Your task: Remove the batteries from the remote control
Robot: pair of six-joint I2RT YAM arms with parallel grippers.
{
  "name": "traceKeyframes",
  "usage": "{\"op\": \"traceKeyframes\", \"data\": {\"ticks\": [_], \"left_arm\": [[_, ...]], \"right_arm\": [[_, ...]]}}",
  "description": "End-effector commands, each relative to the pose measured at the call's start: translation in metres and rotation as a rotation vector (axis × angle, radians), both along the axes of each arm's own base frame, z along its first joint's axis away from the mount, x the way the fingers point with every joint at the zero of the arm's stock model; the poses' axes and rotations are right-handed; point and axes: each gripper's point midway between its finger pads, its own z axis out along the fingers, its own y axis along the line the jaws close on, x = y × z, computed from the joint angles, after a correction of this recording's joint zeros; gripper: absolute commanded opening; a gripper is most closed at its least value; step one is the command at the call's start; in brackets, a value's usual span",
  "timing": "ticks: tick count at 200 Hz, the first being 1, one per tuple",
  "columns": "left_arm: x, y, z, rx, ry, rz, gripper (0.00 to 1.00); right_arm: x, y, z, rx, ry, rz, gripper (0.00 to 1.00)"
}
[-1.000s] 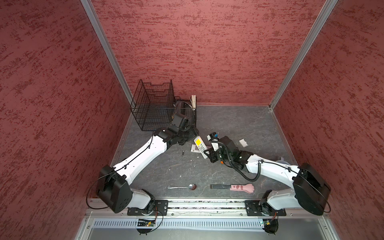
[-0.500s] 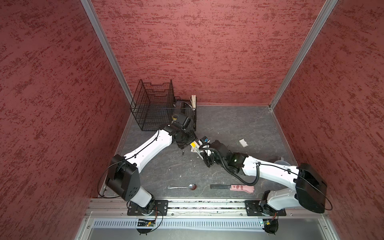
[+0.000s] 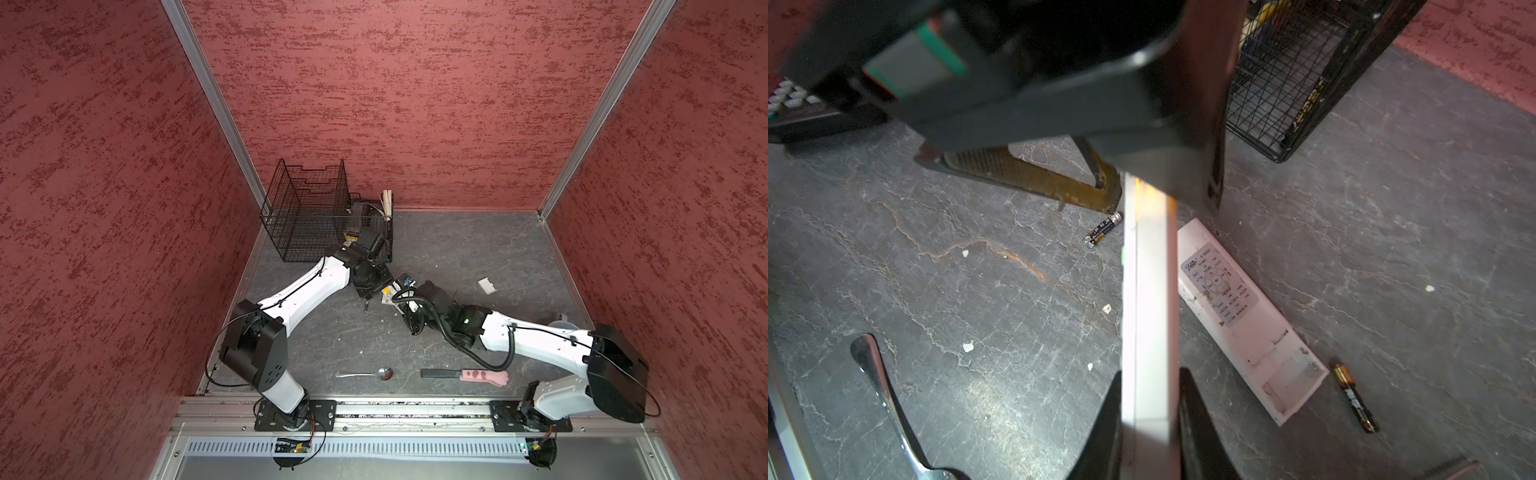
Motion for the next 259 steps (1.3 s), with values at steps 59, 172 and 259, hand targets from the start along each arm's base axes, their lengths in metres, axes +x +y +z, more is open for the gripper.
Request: {"op": "traceKeyframes", "data": {"ticks": [59,172,259], "left_arm": [[0.007,-0.002,0.002,0.013,0.002,-0.003,0.44],[0.018,0.003,0.01,0.002,-0.024,0.007,0.06],[0.035,0.003,0.032,-0.085,-0.093,0.074,0.0]], "right_arm": [[0.013,0.02,0.029,0.038,-0.074,-0.005,0.0],[0.012,0.023,0.039,0.071,-0.088,-0.014,0.08],[0.009,0.026,0.044,0.105,-0.099,-0.048,0.18]]}}
